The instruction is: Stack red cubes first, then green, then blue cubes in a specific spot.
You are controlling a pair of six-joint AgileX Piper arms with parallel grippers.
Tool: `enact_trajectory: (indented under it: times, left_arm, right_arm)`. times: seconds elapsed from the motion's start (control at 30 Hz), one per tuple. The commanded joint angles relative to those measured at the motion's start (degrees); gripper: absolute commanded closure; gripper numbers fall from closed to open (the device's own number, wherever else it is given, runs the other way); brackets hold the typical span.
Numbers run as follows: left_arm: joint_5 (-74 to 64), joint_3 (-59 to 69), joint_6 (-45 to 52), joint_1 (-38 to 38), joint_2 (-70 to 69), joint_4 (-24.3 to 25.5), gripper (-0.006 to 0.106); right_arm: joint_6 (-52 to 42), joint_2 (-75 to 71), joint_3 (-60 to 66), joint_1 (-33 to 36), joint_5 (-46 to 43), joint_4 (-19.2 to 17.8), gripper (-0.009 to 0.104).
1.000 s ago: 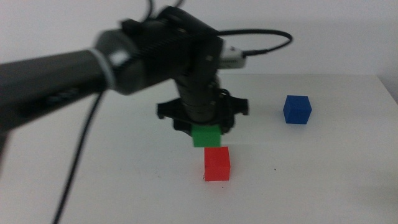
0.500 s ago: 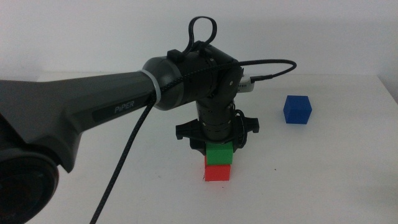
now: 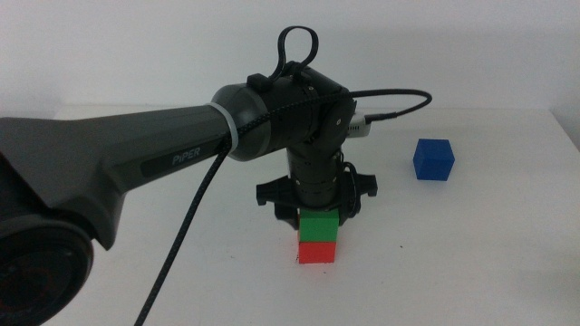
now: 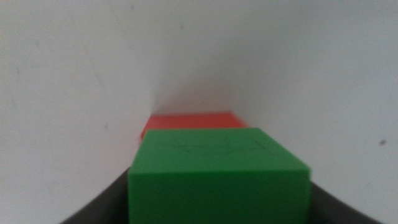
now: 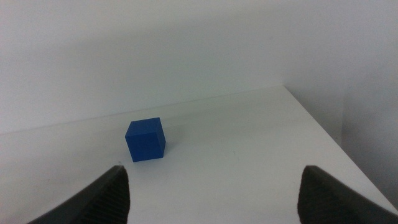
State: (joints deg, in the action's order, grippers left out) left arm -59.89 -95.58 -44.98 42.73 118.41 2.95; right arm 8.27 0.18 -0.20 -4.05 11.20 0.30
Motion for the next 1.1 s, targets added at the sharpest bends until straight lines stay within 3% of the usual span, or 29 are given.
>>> enact_trajectory:
  times: [0.0, 0.17, 0.37, 0.5, 0.63, 0.77, 0.87, 1.07]
  left_arm:
    - [-1.2, 0.0, -0.1, 0.1, 0.5, 0.2, 0.028]
    - [-2.9, 0.0, 0.5, 0.1, -2.6, 1.1, 0.007]
    - [-2.6, 0.0, 3.5, 0.1, -10.6, 0.4, 0.007]
    - [-4.9, 0.0, 12.1, 0.1, -16.4, 0.7, 0.007]
    - [-10.1, 0.0, 20.8, 0.0, -24.2, 7.2, 0.007]
    - [-10.1, 0.1, 28.1, 0.0, -32.3, 8.4, 0.007]
    - [-10.1, 1.5, 34.1, 0.0, -39.4, 6.4, 0.007]
    - [-6.3, 12.3, 47.3, 0.0, -57.4, -6.0, 0.007]
  right_arm:
    - [-0.3, -0.2, 0.2, -0.4, -0.7, -0.3, 0.002]
    - [-0.3, -0.2, 0.2, -0.4, -0.7, -0.3, 0.002]
    - [-0.3, -0.2, 0.2, -0.4, -0.7, -0.3, 0.002]
    - [-0.3, -0.2, 0.2, -0.4, -0.7, -0.3, 0.002]
    - [-0.3, -0.2, 0.2, -0.4, -0.7, -0.3, 0.002]
    - [-0.3, -0.2, 0.2, -0.4, -0.7, -0.3, 0.002]
    - [-0.3, -0.2, 0.2, -0.4, -0.7, -0.3, 0.002]
    - [-0.3, -0.2, 0.2, -0.4, -0.7, -0.3, 0.002]
